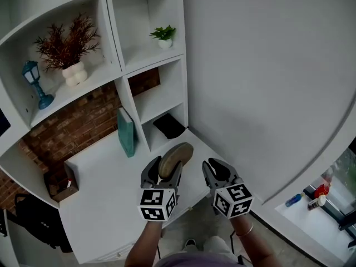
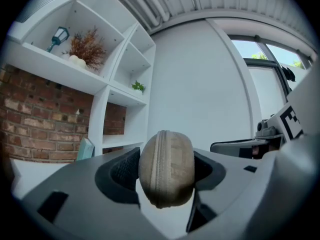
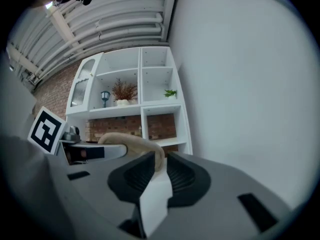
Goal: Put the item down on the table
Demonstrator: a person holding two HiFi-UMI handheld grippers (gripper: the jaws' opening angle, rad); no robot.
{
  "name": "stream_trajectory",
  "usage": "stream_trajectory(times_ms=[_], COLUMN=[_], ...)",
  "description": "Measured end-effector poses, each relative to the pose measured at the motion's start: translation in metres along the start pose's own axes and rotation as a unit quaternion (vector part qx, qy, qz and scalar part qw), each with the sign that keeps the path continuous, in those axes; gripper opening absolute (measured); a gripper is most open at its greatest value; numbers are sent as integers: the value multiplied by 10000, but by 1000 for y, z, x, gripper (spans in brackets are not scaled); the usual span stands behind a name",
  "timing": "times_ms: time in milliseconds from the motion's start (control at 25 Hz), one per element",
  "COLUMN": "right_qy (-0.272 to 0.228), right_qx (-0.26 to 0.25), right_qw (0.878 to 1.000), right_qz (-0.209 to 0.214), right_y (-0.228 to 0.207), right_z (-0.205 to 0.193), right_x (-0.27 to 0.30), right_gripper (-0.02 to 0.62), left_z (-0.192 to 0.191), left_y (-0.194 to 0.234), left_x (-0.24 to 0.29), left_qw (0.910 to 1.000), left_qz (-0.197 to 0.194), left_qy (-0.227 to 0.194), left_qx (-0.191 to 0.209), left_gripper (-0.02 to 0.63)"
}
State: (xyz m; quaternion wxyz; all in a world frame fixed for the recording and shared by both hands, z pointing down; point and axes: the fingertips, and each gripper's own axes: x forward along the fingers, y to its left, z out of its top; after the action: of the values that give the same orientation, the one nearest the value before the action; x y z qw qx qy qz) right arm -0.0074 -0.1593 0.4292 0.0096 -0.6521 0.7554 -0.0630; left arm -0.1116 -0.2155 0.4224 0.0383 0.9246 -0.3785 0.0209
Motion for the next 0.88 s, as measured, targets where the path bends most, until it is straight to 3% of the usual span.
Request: stream_trajectory(times_ms=[240, 480, 880], right_qy=[-281, -538, -958], right_qx=[-163, -423, -773], right_qw=[9987, 9939, 9765], right_qz=[399, 861, 1769], right_y=[-33, -66, -86], right_z=[43, 100, 197], right_x=[61, 122, 187], right_gripper=[64, 64, 66], left_z=[47, 107, 215], left_y=[16, 31, 37], left_x=[50, 105, 163], left_qw=[9984, 9929, 9720], left_qz=[151, 550, 1159], left_qy=[-229, -559, -1020], left_qx=[503, 898, 1770], left_gripper=[270, 270, 270])
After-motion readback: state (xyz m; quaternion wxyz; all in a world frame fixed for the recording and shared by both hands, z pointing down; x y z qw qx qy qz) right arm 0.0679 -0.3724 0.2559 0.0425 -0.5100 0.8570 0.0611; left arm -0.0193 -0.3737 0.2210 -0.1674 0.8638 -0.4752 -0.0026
